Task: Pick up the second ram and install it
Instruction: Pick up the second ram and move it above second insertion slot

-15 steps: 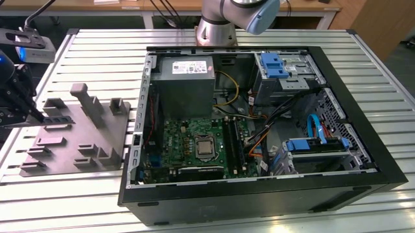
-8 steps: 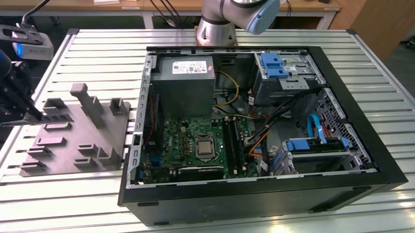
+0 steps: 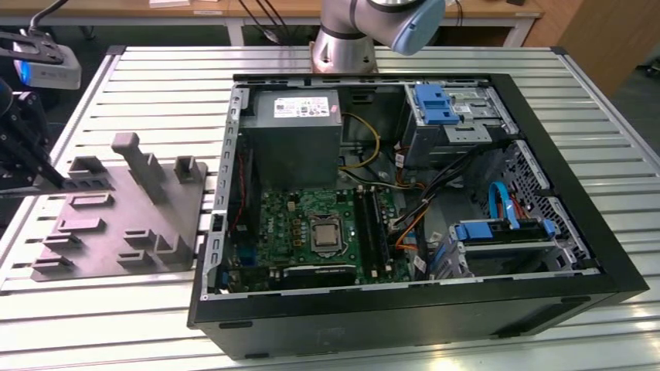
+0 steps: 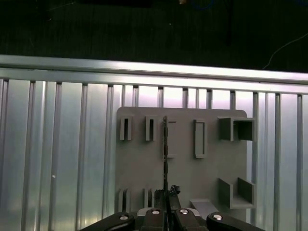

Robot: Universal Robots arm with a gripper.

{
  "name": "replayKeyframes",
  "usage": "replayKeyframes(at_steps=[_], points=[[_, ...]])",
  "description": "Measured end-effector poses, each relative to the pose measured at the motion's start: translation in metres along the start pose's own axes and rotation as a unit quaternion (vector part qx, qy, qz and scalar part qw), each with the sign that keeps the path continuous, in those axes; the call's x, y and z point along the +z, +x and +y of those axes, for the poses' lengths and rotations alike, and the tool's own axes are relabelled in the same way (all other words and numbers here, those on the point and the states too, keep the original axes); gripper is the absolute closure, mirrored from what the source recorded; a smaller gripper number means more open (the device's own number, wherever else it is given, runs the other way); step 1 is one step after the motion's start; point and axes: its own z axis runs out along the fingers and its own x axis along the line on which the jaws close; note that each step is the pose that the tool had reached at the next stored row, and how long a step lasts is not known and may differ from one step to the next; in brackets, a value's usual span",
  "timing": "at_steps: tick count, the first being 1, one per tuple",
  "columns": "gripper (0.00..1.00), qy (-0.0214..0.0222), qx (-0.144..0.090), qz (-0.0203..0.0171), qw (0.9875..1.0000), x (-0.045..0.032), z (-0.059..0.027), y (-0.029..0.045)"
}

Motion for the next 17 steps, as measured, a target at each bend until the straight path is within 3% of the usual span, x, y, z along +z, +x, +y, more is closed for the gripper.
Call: replayKeyframes(at_steps=[17], points=[[0.86,0.0000,0.000,-0.0011,1.0000,-0.0164,0.0004,-0.0012]])
